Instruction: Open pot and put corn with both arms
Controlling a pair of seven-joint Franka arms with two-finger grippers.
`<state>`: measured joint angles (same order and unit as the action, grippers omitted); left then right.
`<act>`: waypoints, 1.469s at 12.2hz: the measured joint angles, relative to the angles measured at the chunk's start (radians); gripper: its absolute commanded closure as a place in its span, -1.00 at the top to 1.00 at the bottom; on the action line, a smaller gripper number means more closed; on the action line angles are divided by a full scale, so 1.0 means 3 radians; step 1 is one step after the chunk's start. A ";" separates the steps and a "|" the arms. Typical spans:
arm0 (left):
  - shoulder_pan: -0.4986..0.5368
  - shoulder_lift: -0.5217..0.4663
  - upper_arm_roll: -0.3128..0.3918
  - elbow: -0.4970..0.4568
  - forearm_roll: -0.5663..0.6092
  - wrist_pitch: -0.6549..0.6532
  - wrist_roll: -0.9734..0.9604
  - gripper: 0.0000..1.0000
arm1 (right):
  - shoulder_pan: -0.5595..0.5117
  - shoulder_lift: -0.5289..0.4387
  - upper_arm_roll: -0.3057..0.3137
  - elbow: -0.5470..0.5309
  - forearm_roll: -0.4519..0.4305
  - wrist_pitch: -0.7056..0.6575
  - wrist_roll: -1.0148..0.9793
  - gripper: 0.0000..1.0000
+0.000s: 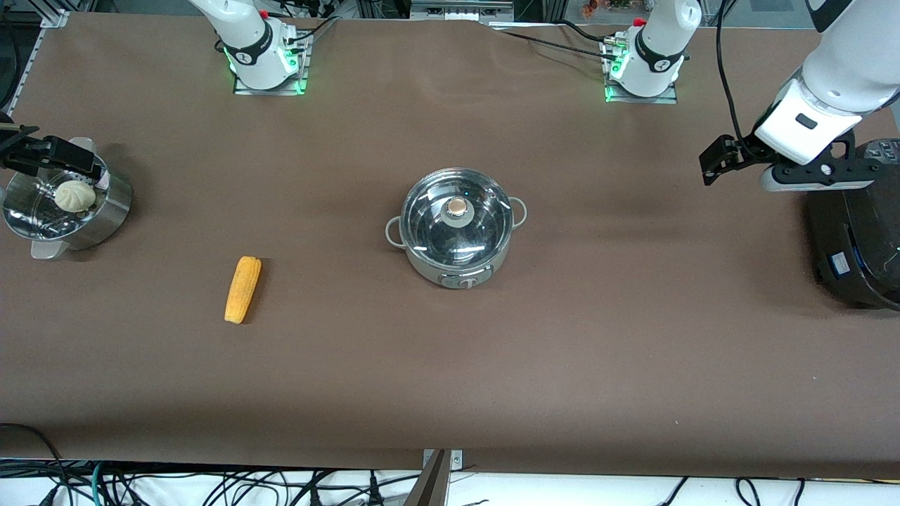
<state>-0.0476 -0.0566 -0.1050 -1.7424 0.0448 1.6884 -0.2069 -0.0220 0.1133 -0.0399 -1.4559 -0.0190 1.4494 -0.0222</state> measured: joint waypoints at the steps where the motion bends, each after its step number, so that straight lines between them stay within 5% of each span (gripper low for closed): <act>1: -0.0008 0.0001 0.0011 0.0011 0.0000 0.0000 0.0012 1.00 | 0.0000 0.0000 0.0000 0.0000 0.0000 0.0000 0.0000 1.00; 18: -0.0098 0.0109 0.0011 0.0084 0.0001 -0.0063 0.0129 1.00 | 0.0000 0.0000 0.0000 0.0000 0.0000 0.0000 0.0000 1.00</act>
<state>-0.0769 -0.0240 -0.1018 -1.7172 0.0449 1.6695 -0.1682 -0.0220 0.1134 -0.0399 -1.4559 -0.0190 1.4494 -0.0221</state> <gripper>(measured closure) 0.000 0.000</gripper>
